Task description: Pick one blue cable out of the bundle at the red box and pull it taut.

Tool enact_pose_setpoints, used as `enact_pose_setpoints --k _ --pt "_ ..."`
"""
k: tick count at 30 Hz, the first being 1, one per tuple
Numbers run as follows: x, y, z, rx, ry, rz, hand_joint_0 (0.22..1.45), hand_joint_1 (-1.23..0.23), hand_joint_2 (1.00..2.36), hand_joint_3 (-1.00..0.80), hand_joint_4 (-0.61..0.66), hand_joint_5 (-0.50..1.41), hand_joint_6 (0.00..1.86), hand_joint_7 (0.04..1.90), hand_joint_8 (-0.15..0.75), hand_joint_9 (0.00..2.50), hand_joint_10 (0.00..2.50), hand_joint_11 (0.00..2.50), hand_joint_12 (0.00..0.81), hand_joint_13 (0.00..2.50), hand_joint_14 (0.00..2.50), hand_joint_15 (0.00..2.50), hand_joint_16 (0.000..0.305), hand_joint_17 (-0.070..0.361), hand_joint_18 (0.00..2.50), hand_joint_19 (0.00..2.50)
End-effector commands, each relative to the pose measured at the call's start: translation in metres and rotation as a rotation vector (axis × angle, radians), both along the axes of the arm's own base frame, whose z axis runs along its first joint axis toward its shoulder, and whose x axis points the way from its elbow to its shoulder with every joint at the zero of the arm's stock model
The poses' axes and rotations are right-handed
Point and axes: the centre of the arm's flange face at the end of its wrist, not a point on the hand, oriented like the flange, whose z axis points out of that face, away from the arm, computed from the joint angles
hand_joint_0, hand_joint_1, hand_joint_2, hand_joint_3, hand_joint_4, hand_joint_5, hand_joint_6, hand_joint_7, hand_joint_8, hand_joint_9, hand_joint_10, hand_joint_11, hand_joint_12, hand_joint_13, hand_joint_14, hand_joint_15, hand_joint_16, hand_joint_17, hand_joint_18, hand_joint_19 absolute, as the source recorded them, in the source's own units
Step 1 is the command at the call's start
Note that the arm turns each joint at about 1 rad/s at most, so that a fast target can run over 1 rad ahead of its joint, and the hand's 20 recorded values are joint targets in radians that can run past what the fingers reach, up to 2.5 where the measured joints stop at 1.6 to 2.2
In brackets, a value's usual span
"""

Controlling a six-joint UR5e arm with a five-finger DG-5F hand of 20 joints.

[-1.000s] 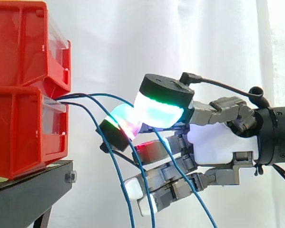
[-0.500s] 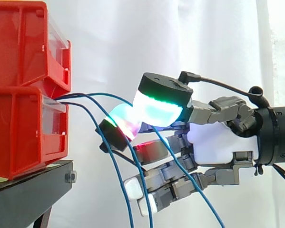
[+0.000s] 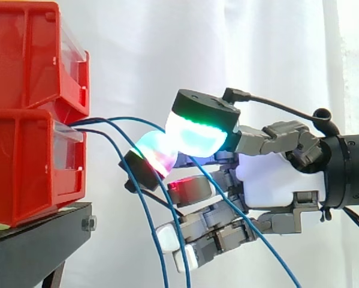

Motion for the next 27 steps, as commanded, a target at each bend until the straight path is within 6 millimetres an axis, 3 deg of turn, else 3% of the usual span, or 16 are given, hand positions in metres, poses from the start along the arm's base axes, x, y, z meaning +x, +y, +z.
enact_pose_setpoints --k 1,27 --pt "-0.0001 0.0 -0.0003 0.001 0.0 0.0 0.57 -0.54 1.01 -0.42 -0.09 -0.21 0.91 0.99 0.161 1.07 0.0 1.44 0.369 0.79 0.02 0.65 0.049 0.111 0.59 0.55" --pt "0.0003 0.0 0.0004 0.006 -0.002 0.0 0.53 -0.55 1.0 -0.46 -0.07 -0.21 0.91 0.98 0.178 1.08 0.0 1.45 0.377 0.8 0.02 0.66 0.051 0.115 0.59 0.56"
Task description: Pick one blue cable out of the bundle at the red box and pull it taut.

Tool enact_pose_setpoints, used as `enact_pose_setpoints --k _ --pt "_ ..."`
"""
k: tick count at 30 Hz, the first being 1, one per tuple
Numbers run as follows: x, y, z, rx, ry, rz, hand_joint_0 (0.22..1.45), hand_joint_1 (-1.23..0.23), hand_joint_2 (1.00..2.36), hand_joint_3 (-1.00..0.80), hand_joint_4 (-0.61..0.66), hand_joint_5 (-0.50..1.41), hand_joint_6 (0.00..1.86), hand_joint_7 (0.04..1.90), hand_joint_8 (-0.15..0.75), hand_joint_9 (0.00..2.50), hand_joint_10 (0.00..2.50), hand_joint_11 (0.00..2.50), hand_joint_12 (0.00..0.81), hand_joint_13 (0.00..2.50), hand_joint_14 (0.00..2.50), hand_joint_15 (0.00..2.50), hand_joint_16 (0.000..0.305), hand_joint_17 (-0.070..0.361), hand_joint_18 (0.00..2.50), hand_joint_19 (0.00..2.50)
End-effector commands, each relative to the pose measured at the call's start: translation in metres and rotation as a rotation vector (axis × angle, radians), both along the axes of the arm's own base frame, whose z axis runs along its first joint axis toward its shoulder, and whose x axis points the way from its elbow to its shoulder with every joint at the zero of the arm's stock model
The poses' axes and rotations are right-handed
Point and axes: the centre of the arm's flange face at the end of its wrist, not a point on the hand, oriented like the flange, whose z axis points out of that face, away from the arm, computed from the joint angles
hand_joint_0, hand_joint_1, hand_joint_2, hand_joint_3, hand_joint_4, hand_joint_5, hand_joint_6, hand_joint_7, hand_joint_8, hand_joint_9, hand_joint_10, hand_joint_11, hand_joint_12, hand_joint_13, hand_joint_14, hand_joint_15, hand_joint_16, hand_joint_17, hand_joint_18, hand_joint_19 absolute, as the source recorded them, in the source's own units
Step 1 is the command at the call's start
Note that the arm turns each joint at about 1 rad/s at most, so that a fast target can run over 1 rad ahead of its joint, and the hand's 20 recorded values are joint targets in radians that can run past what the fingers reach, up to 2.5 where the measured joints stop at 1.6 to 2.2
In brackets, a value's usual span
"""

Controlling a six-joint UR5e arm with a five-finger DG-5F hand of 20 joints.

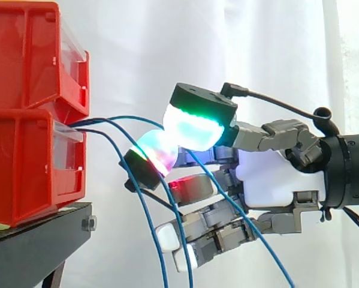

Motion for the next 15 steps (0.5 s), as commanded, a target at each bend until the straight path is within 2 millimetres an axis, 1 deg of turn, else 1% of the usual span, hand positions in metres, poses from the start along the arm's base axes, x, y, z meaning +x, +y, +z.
enact_pose_setpoints --k 1,4,6,11,14,15 --pt "0.0002 -0.0001 0.0003 0.0 -0.001 -0.001 0.51 -0.56 1.0 -0.48 -0.07 -0.21 0.91 0.97 0.185 1.08 0.0 1.44 0.383 0.8 0.02 0.66 0.052 0.118 0.6 0.55" --pt "-0.0002 -0.0002 -0.0004 0.0 0.001 -0.001 0.48 -0.57 1.0 -0.5 -0.06 -0.21 0.91 0.94 0.201 1.07 0.07 1.39 0.398 0.81 0.02 0.65 0.055 0.124 0.61 0.55" --pt "-0.0002 -0.0002 -0.0004 0.0 0.001 -0.001 0.43 -0.57 1.0 -0.5 -0.04 -0.21 0.92 0.91 0.228 1.05 0.19 1.3 0.415 0.83 0.02 0.65 0.06 0.134 0.65 0.53" --pt "0.0002 -0.0001 0.0003 0.0 -0.001 -0.001 0.43 -0.57 1.0 -0.5 -0.03 -0.21 0.92 0.91 0.224 1.04 0.2 1.3 0.418 0.83 0.02 0.64 0.06 0.135 0.65 0.53" --pt "0.0002 -0.0001 0.0003 0.0 -0.001 -0.001 0.44 -0.6 1.0 -0.5 -0.03 -0.21 0.92 0.91 0.229 1.05 0.17 1.29 0.413 0.83 0.02 0.65 0.059 0.133 0.65 0.53" --pt "0.0002 -0.0001 0.0003 0.0 -0.001 -0.001 0.44 -0.62 1.0 -0.5 -0.04 -0.21 0.92 0.92 0.218 1.05 0.16 1.33 0.413 0.83 0.02 0.64 0.059 0.132 0.64 0.53"
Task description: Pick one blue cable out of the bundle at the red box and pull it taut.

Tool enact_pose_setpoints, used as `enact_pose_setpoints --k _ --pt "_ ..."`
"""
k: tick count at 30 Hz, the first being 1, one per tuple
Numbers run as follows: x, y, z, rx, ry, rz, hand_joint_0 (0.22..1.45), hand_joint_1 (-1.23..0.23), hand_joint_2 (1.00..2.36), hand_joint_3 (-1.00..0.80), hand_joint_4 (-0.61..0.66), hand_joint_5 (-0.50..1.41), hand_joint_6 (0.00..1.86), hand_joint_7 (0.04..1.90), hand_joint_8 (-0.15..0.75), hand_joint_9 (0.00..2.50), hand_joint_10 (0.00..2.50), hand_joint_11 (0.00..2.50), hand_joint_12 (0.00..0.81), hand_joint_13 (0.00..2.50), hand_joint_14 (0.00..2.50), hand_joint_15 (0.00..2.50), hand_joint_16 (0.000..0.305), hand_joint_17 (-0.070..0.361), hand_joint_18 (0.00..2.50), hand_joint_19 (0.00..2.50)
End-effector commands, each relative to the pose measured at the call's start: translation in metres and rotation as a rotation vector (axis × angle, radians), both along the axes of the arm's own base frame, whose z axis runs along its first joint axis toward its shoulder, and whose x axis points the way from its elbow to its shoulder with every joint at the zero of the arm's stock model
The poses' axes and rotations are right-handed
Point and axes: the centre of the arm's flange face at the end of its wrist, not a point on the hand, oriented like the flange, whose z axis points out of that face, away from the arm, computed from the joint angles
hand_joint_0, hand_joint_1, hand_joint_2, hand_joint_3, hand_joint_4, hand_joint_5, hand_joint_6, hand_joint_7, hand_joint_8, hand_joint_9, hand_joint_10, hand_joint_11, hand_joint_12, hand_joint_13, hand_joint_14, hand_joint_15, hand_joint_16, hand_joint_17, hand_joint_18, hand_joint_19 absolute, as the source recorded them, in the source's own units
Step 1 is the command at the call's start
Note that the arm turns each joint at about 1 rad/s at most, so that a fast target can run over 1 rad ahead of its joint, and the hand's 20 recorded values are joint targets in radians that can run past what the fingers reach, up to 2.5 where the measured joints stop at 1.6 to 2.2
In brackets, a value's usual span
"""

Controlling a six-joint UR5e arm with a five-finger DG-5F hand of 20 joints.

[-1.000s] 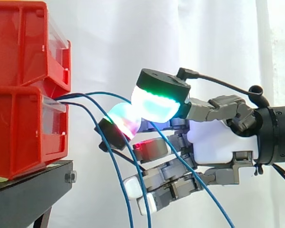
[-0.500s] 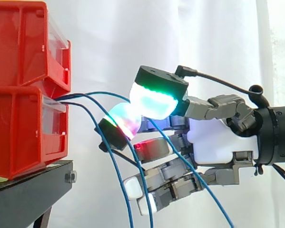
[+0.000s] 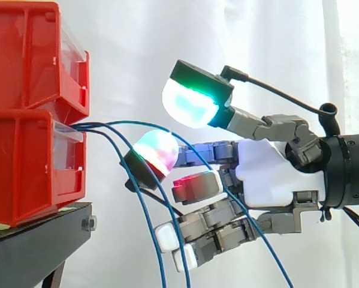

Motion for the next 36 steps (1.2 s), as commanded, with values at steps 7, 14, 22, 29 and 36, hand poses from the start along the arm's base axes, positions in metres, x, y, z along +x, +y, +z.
enact_pose_setpoints --k 7,14,22,29,36 --pt "-0.0002 0.0 -0.0005 -0.002 0.001 0.0 0.52 -0.62 1.0 -0.5 -0.07 -0.21 0.91 0.96 0.181 1.07 0.0 1.44 0.38 0.8 0.02 0.65 0.052 0.117 0.61 0.55" --pt "-0.0001 0.0 -0.0004 -0.001 0.0 0.0 0.55 -0.56 1.0 -0.44 -0.09 -0.19 0.9 0.99 0.179 1.1 0.0 1.44 0.37 0.8 0.02 0.65 0.05 0.113 0.6 0.56" --pt "0.0006 0.0001 0.0002 -0.001 -0.006 0.0 0.57 -0.55 1.01 -0.35 -0.08 -0.19 0.9 1.01 0.172 1.1 0.0 1.46 0.368 0.8 0.02 0.65 0.049 0.11 0.59 0.57" --pt "0.0006 0.0001 0.0002 -0.002 -0.006 0.0 0.57 -0.62 1.02 -0.23 -0.08 -0.19 0.91 1.03 0.18 1.1 0.0 1.44 0.368 0.8 0.02 0.65 0.049 0.11 0.59 0.55" --pt "0.0007 0.0001 0.0017 -0.002 -0.011 0.0 0.59 -0.69 1.02 -0.25 -0.08 -0.2 0.92 1.0 0.173 1.07 0.0 1.44 0.363 0.8 0.02 0.65 0.048 0.108 0.61 0.52"
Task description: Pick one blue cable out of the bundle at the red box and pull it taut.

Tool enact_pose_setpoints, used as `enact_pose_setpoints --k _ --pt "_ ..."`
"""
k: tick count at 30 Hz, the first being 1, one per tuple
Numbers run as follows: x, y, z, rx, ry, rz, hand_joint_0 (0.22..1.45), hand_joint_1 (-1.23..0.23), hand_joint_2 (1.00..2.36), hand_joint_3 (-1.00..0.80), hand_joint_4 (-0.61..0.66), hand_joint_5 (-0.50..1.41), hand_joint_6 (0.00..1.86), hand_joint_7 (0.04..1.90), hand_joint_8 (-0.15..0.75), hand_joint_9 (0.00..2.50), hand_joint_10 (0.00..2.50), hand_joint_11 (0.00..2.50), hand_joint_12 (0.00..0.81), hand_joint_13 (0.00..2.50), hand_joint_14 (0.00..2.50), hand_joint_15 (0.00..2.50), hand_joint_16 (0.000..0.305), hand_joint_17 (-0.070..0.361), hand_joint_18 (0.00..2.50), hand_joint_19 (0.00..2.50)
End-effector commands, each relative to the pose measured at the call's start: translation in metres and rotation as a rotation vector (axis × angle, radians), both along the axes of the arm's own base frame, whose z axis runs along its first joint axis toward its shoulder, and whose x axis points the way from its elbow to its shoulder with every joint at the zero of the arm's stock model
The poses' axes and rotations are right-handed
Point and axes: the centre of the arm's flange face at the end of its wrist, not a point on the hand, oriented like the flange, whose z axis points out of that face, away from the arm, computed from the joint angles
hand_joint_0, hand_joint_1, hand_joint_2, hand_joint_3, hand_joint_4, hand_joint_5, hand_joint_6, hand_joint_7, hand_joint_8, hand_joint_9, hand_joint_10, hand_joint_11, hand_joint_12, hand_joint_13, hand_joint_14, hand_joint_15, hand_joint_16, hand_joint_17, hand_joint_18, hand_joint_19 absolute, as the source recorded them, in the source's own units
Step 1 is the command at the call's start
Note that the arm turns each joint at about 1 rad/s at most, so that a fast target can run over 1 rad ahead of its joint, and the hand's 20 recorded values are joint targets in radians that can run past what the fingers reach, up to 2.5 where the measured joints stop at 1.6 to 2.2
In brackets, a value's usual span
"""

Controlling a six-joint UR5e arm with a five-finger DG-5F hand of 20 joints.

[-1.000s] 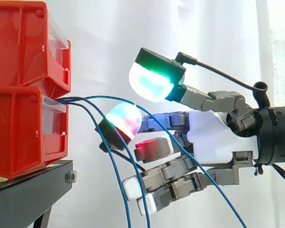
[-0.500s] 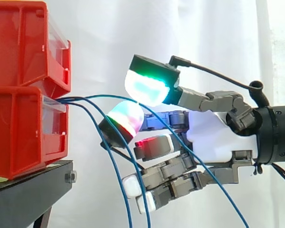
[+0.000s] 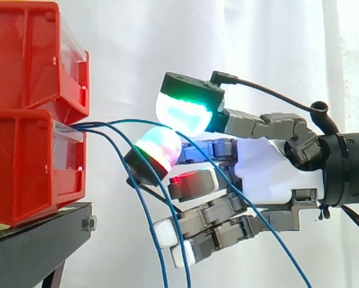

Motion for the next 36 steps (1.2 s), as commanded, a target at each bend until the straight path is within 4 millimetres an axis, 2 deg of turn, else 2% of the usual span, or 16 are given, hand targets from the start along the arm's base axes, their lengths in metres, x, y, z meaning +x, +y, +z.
enact_pose_setpoints --k 1,9,16,23,28,33,36 --pt "0.0003 0.0 0.0001 0.0 -0.001 0.0 0.59 -0.69 1.02 -0.25 -0.08 -0.2 0.92 1.0 0.173 1.07 0.0 1.45 0.363 0.8 0.02 0.65 0.048 0.108 0.61 0.52" --pt "0.0003 0.0 0.0001 0.0 -0.001 0.0 0.62 -0.7 1.02 -0.25 -0.1 -0.2 0.92 1.05 0.164 1.06 0.0 1.44 0.358 0.8 0.02 0.64 0.048 0.107 0.62 0.51" --pt "0.0004 0.0 -0.0002 0.0 -0.004 0.0 0.66 -0.76 1.01 -0.33 -0.14 -0.21 0.94 0.99 0.161 1.03 0.0 1.43 0.352 0.79 0.02 0.62 0.047 0.105 0.63 0.47" --pt "0.0006 -0.0001 0.0004 0.0 -0.004 -0.002 0.67 -0.71 1.02 -0.31 -0.2 -0.21 0.95 1.05 0.151 1.02 0.0 1.41 0.348 0.79 0.02 0.61 0.046 0.103 0.61 0.49" --pt "-0.0002 -0.0002 0.0005 0.005 -0.002 -0.002 0.66 -0.69 1.01 -0.36 -0.13 -0.22 0.95 0.96 0.162 1.02 0.0 1.39 0.35 0.77 0.02 0.61 0.046 0.103 0.59 0.49" --pt "0.0002 -0.0003 -0.0004 0.005 -0.003 -0.003 0.61 -0.66 1.0 -0.49 -0.1 -0.21 0.95 0.95 0.162 1.03 0.0 1.4 0.351 0.78 0.02 0.63 0.046 0.103 0.59 0.5" --pt "0.0005 -0.0001 0.0015 0.005 -0.006 -0.002 0.59 -0.64 1.0 -0.5 -0.09 -0.21 0.94 0.95 0.173 1.04 0.0 1.41 0.356 0.78 0.02 0.63 0.047 0.105 0.6 0.51"
